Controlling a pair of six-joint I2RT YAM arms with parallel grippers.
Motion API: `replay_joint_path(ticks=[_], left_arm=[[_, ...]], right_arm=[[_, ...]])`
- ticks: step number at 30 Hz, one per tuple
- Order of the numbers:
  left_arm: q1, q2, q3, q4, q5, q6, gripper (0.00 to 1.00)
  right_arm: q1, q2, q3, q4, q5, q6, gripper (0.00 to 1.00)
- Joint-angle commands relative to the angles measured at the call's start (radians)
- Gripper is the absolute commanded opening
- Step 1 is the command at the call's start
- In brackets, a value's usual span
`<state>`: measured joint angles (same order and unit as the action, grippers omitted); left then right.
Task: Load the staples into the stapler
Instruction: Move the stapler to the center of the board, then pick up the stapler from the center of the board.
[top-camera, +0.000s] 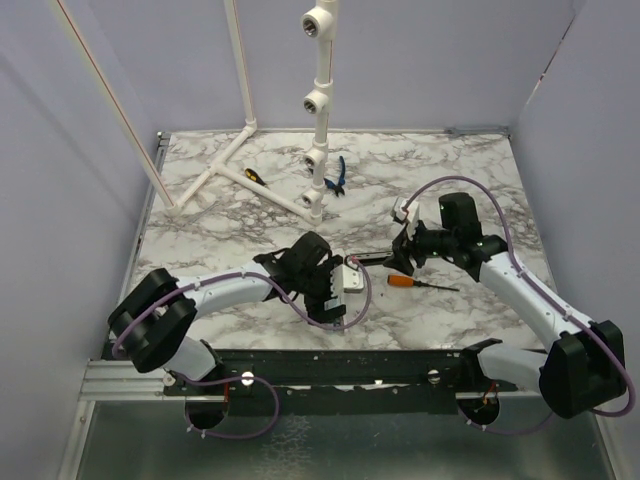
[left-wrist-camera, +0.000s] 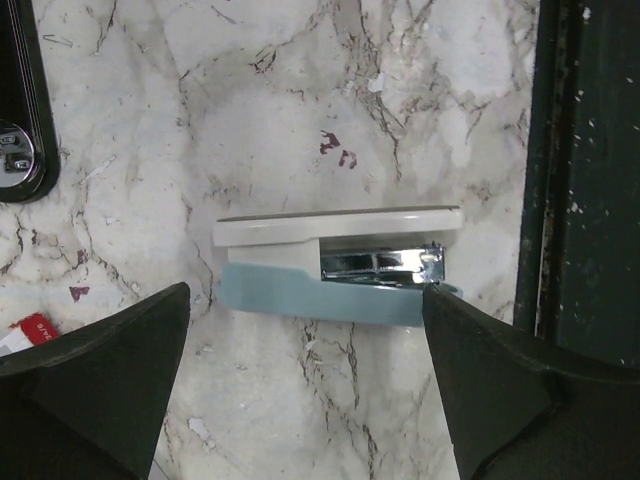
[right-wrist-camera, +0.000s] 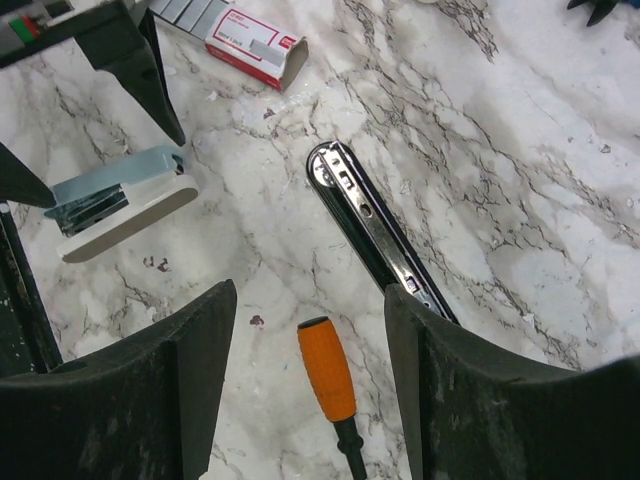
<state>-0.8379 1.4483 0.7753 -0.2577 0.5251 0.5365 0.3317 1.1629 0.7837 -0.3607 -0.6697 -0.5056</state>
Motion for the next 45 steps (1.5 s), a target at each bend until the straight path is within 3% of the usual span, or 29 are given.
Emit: replay_joint_path(ticks=[1,6,17,22,31,38,45], left_arm=[[-0.051,0.052,-0.015,0.123,-0.193,-0.102,0.99],[-0.090,0.067,-0.022,0.128,-0.278,-0.097,0.99],[-0.091,-0.024,-0.040,0.005,-0.445,0.108,0.99],[-0.086,-0.080,-0.047,-0.041,-0.406,0.124,0.99],[-0.085,-0.130,-0.061,-0.130,-0.200,0.137,0.99],[-0.085,-0.094,-0.076,-0.144,-0.251,0.156,0.99],[-0.081,-0.052,-0.081,-0.121,-0.233,0.153,0.91]], right_arm=[[-0.008,0.012,0.004,-0.033,0.010,-0.022,0.65],[-0.010,0.029,0.008,-0.045,0.001,-0.037,0.65],[-0.010,0.042,0.011,-0.049,-0.004,-0.047,0.65],[-0.010,0.047,0.012,-0.050,-0.008,-0.047,0.65],[-0.010,0.059,0.012,-0.056,-0.025,-0.045,0.65],[-0.009,0.068,0.017,-0.058,-0.034,-0.047,0.65],[-0.010,0.070,0.015,-0.062,-0.040,-0.050,0.65]])
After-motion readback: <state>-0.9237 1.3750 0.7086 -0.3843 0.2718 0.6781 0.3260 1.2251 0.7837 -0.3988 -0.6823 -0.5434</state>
